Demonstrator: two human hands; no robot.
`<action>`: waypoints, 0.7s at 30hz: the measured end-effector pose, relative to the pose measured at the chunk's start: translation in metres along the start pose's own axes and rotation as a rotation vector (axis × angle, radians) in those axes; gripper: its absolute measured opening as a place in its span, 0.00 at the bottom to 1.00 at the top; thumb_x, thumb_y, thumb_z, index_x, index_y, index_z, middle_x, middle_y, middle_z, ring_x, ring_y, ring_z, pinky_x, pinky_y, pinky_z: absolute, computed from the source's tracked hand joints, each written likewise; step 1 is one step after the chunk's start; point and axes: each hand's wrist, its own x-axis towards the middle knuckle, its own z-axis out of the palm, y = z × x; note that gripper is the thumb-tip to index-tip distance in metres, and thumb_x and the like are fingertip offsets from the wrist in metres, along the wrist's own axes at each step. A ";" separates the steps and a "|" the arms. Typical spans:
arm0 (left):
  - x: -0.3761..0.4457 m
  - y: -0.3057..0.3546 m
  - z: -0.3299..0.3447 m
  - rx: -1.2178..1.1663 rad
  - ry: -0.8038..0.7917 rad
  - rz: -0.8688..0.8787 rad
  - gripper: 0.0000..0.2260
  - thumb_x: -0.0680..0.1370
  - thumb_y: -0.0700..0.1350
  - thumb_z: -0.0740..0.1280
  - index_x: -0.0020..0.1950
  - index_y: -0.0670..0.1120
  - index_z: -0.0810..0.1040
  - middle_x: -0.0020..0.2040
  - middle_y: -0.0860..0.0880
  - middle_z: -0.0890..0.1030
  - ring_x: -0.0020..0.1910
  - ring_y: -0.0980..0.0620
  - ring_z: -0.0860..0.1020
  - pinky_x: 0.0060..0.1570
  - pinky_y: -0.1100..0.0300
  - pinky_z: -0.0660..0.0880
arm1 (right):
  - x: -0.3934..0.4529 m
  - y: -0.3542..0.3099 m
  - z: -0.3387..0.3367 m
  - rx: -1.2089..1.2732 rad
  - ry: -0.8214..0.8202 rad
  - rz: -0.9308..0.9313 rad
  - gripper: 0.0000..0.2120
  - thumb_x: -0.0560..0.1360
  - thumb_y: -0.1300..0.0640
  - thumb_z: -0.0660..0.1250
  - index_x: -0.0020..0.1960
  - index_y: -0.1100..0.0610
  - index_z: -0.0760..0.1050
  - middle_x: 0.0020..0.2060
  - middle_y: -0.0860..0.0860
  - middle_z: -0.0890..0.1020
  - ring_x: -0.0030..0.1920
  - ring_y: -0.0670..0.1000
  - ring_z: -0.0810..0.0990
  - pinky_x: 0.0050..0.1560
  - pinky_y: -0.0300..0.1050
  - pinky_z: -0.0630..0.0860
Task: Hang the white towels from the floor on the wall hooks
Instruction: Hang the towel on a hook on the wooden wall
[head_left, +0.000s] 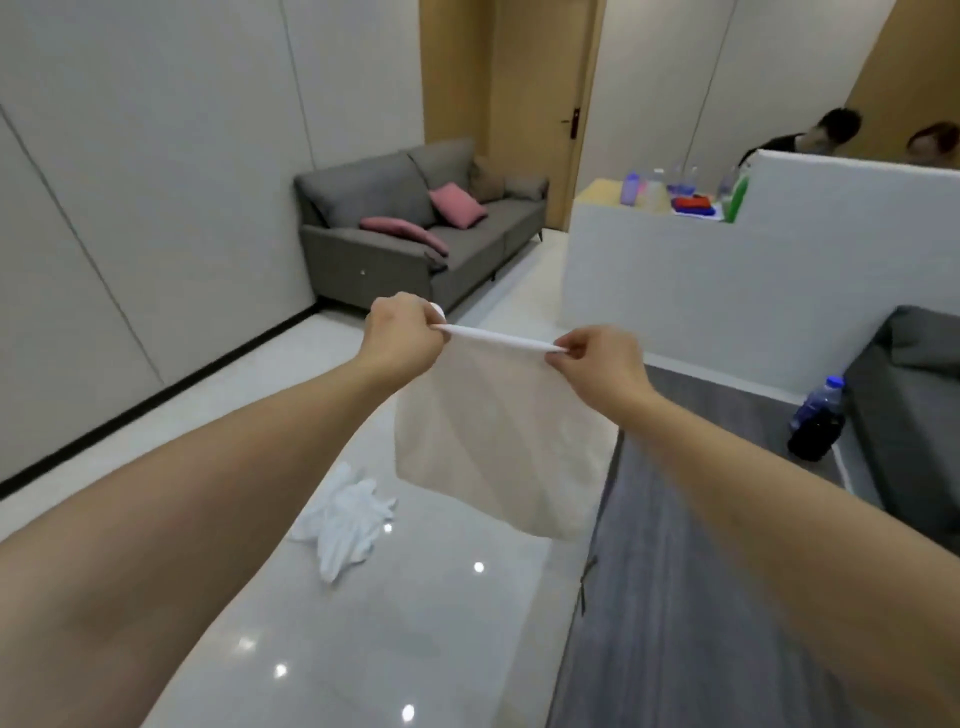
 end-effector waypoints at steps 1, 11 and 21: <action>0.003 -0.013 -0.024 0.055 0.057 0.008 0.08 0.73 0.44 0.66 0.38 0.48 0.85 0.37 0.49 0.82 0.41 0.48 0.79 0.40 0.60 0.74 | 0.009 -0.023 0.009 -0.044 -0.015 -0.076 0.08 0.75 0.52 0.71 0.50 0.53 0.84 0.39 0.46 0.82 0.44 0.49 0.80 0.46 0.39 0.71; 0.010 -0.157 -0.251 0.387 0.407 -0.285 0.09 0.70 0.56 0.71 0.44 0.53 0.84 0.40 0.51 0.81 0.43 0.47 0.78 0.41 0.61 0.69 | 0.077 -0.270 0.139 0.062 -0.136 -0.591 0.06 0.73 0.49 0.72 0.45 0.50 0.84 0.45 0.47 0.79 0.48 0.49 0.76 0.47 0.44 0.72; -0.011 -0.280 -0.448 0.216 0.705 -0.493 0.04 0.70 0.44 0.70 0.35 0.45 0.78 0.32 0.51 0.77 0.34 0.52 0.74 0.30 0.63 0.69 | 0.086 -0.522 0.293 0.589 -0.534 -0.833 0.05 0.72 0.58 0.67 0.38 0.56 0.73 0.29 0.45 0.74 0.29 0.41 0.70 0.29 0.32 0.66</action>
